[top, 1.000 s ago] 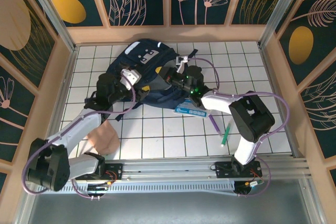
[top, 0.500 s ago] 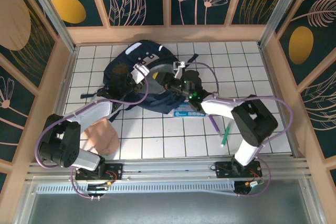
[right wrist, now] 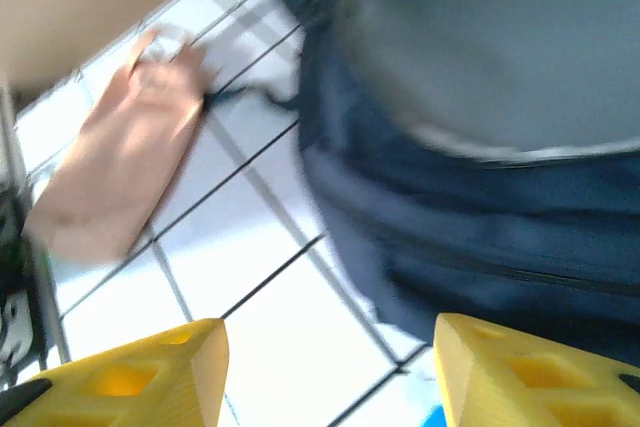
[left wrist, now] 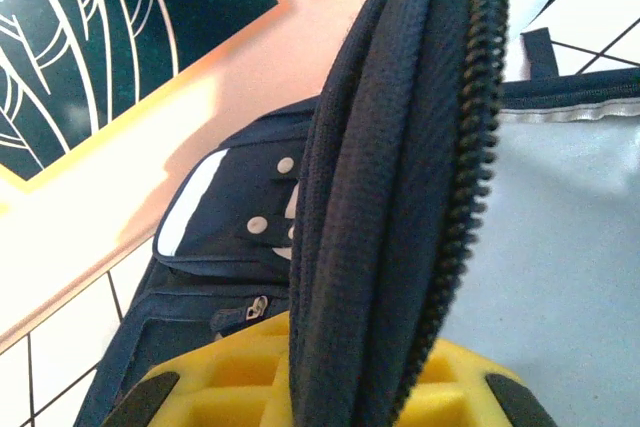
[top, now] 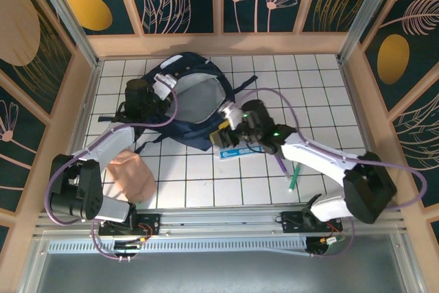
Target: Pack books, pencil case, and school supplies into a backpack
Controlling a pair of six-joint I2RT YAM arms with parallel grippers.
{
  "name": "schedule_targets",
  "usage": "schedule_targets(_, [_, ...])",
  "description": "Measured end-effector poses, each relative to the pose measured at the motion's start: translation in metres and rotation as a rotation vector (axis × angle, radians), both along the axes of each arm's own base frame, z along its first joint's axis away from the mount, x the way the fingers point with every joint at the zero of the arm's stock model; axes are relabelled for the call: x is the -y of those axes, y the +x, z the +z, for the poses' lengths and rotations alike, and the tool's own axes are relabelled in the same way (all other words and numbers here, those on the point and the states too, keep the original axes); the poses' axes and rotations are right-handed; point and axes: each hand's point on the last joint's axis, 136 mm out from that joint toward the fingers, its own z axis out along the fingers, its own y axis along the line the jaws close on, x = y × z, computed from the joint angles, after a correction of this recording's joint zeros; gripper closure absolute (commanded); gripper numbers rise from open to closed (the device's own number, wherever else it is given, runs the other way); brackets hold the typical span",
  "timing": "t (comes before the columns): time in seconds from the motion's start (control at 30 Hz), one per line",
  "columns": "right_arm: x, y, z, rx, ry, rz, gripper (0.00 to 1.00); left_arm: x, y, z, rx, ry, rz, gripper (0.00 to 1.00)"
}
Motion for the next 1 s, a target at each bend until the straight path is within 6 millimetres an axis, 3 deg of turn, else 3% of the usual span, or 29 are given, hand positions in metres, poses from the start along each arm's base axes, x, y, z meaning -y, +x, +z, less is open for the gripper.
schedule_targets(0.2, [-0.114, -0.053, -0.031, -0.003, -0.061, 0.269, 0.4, -0.006, 0.01, 0.008, -0.011, -0.051, 0.024, 1.0])
schedule_targets(0.37, [-0.173, -0.096, -0.054, 0.128, -0.085, 0.496, 0.38, -0.006, 0.015, 0.005, -0.045, -0.075, 0.026, 1.0])
schedule_targets(0.5, [-0.184, -0.13, -0.078, 0.275, -0.087, 0.746, 0.36, -0.004, 0.015, 0.005, -0.057, -0.084, 0.019, 1.0])
schedule_targets(0.67, [-0.193, -0.165, -0.088, 0.401, 0.011, 0.985, 0.36, -0.003, 0.013, 0.003, -0.07, -0.087, 0.007, 1.0])
schedule_targets(0.9, [-0.226, -0.168, -0.114, 0.562, 0.037, 1.071, 0.37, -0.002, 0.013, 0.002, -0.076, -0.088, 0.002, 1.0])
schedule_targets(0.97, [-0.236, -0.164, -0.124, 0.594, 0.017, 1.066, 0.4, -0.002, 0.013, 0.002, -0.076, -0.088, 0.002, 1.0])
schedule_targets(1.0, [-0.238, -0.16, -0.131, 0.607, -0.001, 1.061, 0.47, -0.002, 0.013, 0.002, -0.077, -0.088, 0.002, 1.0])
